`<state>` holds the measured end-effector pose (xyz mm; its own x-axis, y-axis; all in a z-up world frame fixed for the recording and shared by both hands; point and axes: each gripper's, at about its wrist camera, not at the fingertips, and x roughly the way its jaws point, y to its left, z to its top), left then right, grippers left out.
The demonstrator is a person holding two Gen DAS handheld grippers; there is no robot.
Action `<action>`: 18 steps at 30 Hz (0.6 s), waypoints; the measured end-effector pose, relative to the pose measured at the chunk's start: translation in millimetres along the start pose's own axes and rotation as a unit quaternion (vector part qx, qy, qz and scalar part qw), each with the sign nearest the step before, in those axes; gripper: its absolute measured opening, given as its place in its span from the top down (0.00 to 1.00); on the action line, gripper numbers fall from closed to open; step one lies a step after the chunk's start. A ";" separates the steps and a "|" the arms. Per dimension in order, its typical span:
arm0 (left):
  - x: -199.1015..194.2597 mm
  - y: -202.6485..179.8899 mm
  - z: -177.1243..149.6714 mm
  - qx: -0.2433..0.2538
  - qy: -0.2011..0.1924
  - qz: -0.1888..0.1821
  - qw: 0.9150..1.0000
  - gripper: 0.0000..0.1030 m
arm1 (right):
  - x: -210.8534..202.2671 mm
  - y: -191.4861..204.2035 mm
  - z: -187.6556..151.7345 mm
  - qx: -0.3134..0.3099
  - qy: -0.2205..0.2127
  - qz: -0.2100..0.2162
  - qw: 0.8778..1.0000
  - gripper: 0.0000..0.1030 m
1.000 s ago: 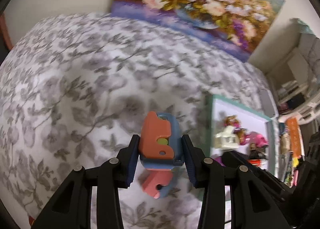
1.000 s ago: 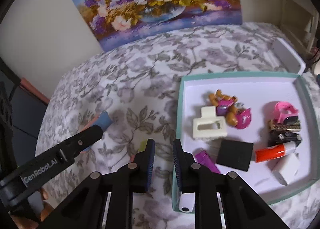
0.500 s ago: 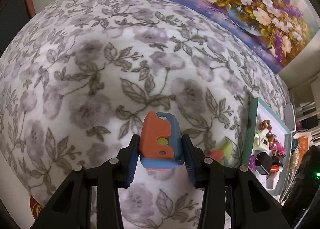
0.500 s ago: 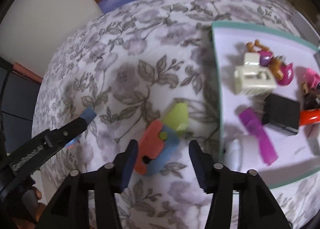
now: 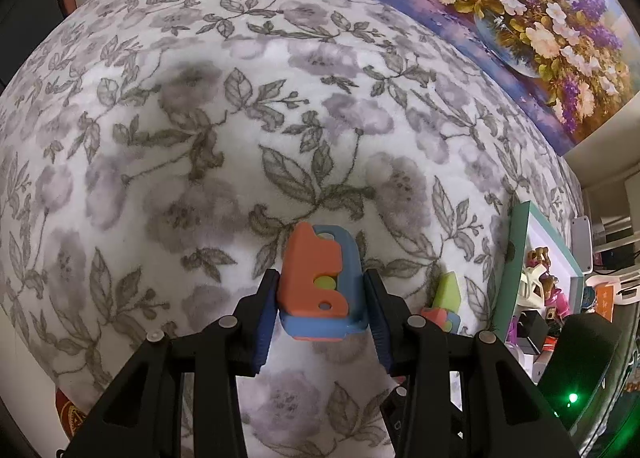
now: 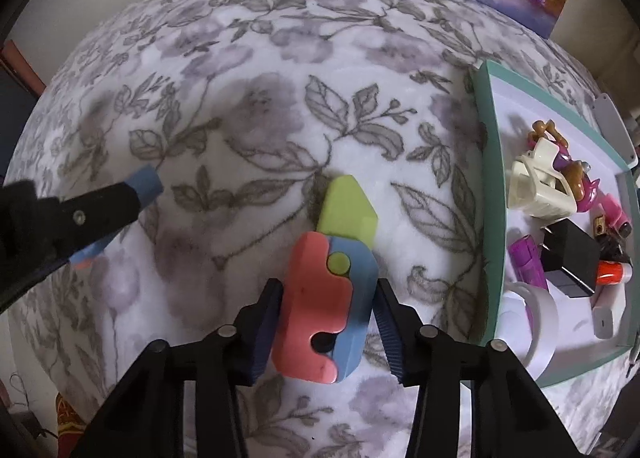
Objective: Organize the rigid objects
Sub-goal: 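Carry both folding toys into the tray with the left and right tools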
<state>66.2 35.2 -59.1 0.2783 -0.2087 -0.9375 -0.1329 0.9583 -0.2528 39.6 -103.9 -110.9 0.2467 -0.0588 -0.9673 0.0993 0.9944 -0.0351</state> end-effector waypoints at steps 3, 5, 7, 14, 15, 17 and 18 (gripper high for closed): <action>-5.6 -4.3 -0.3 0.006 -0.008 -0.003 1.000 0.58 | -5.1 -2.7 -4.5 -0.012 -0.007 -0.004 1.000 0.54; -11.7 -9.0 0.5 0.012 -0.019 -0.005 1.000 0.58 | -11.6 -4.0 -8.0 -0.015 -0.015 -0.004 1.000 0.54; -19.3 -14.4 0.9 0.019 -0.032 -0.007 0.999 0.58 | -20.8 -10.4 -11.1 -0.011 -0.027 0.002 1.000 0.54; -40.2 -55.2 -8.7 0.065 -0.070 -0.026 0.995 0.58 | -66.1 -46.0 -12.4 0.028 -0.077 0.034 0.996 0.54; -41.1 -68.6 -14.0 0.083 -0.073 -0.032 0.993 0.58 | -73.8 -56.8 -13.4 0.040 -0.087 0.036 0.995 0.54; -41.4 -89.7 -23.7 0.113 -0.073 -0.039 0.990 0.58 | -86.3 -82.2 -16.3 0.066 -0.105 0.017 0.992 0.54; -39.6 -104.7 -31.2 0.131 -0.069 -0.049 0.988 0.58 | -85.7 -91.3 -13.5 0.070 -0.108 0.009 0.992 0.54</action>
<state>39.4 -62.9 -2.9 0.4078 -0.2925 -0.8650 0.1480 0.9559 -0.2535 -3.6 -188.4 -28.2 0.4492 -0.0739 -0.8904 0.2230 0.9743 0.0317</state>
